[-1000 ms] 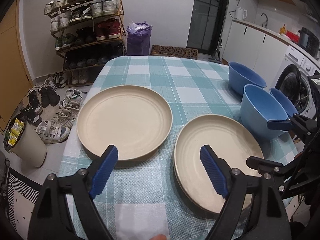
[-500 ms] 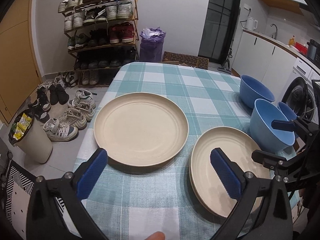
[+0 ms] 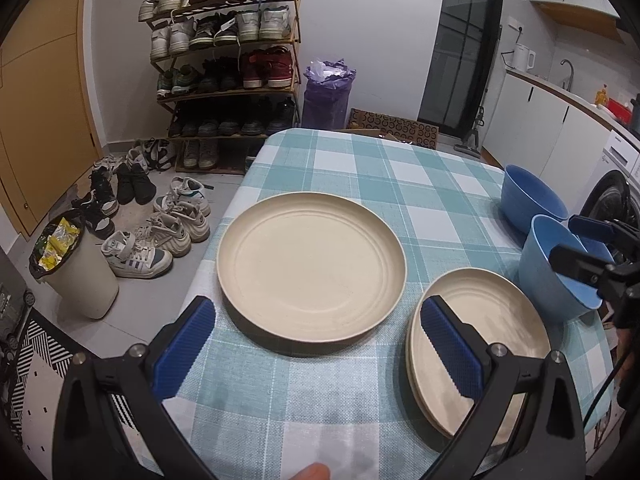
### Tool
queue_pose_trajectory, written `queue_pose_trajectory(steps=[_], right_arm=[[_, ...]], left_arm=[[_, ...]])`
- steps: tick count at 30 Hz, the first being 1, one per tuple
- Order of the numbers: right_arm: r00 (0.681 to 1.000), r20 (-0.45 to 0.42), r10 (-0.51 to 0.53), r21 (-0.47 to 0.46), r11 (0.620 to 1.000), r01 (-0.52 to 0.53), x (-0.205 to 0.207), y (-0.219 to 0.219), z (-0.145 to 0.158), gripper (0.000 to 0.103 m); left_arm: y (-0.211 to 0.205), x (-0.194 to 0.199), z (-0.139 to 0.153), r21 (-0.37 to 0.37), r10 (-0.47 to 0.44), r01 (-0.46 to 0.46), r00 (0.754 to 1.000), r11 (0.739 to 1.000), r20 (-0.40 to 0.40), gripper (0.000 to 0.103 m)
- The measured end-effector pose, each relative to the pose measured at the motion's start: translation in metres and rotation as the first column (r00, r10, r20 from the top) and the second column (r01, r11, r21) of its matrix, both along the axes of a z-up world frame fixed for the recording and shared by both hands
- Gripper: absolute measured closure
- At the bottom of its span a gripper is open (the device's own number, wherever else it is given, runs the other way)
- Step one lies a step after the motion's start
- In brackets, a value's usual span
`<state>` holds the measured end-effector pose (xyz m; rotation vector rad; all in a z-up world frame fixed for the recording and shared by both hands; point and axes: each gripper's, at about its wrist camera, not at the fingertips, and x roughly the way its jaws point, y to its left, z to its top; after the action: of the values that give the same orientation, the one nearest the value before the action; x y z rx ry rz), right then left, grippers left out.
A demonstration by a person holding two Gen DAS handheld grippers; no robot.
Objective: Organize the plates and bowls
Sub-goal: 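Move both grippers back and over toward the other cream plate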
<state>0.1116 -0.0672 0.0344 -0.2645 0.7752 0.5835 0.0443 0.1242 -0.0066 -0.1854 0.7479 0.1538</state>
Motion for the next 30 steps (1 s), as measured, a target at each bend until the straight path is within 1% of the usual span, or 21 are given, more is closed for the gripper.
queue_pose_trajectory(steps=[4,11,15,18,25,30], right_arm=[[1.000,0.020,0.012,0.034,0.999,-0.013,0.004,0.000,0.013,0.001],[0.999,0.013,0.048,0.115,0.992,-0.049,0.017,-0.001,0.033,0.001],[0.998,0.016,0.057,0.099,0.993,-0.059,0.026,0.005,0.038,0.001],[0.998,0.000,0.063,0.102,0.993,-0.063,0.033,0.010,0.036,0.001],[0.997,-0.028,0.074,0.092,0.993,-0.071,0.050,0.028,0.028,0.001],[0.996,-0.036,0.082,0.082,0.994,-0.079,0.059,0.041,0.021,0.001]], left_arm=[[0.008,0.001,0.003,0.001,0.025,-0.025,1.000,1.000,0.004,0.000],[0.027,0.007,0.004,-0.014,0.068,-0.068,0.998,0.998,0.005,0.000],[0.036,0.013,0.002,-0.021,0.085,-0.085,0.996,0.996,-0.003,0.000],[0.041,0.017,-0.001,-0.016,0.097,-0.097,0.995,0.995,-0.010,0.000],[0.055,0.027,-0.008,-0.017,0.130,-0.130,0.991,0.991,-0.031,0.000],[0.064,0.033,-0.013,-0.032,0.151,-0.152,0.988,0.988,-0.040,0.000]])
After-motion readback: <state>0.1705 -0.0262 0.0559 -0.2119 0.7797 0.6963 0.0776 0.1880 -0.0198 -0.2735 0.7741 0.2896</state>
